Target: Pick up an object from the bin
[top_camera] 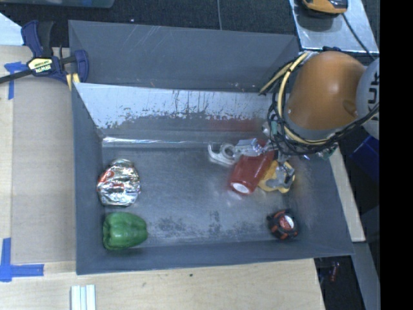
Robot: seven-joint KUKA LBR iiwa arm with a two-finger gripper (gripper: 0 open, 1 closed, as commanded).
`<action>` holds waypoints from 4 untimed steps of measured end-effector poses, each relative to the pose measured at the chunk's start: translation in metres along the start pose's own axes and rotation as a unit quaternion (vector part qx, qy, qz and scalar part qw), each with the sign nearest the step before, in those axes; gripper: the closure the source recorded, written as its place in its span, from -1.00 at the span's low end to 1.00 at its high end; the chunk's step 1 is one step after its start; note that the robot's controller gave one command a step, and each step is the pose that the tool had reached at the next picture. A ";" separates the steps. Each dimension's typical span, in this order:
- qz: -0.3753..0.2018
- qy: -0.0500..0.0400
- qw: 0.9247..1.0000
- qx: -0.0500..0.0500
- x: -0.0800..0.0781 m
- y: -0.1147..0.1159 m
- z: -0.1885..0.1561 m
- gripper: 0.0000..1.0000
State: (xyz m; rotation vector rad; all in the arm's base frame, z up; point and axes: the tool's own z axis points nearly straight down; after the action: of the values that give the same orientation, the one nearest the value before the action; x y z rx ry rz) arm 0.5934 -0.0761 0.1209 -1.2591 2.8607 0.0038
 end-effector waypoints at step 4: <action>-0.037 -0.002 0.999 0.002 -0.008 0.000 0.044 -1.00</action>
Offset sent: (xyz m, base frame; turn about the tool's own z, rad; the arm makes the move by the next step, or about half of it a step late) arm 0.0135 -0.0171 -0.0379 0.1688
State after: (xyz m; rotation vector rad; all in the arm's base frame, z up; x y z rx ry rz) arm 0.5998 -0.0700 0.0768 -1.3626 2.8062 0.0008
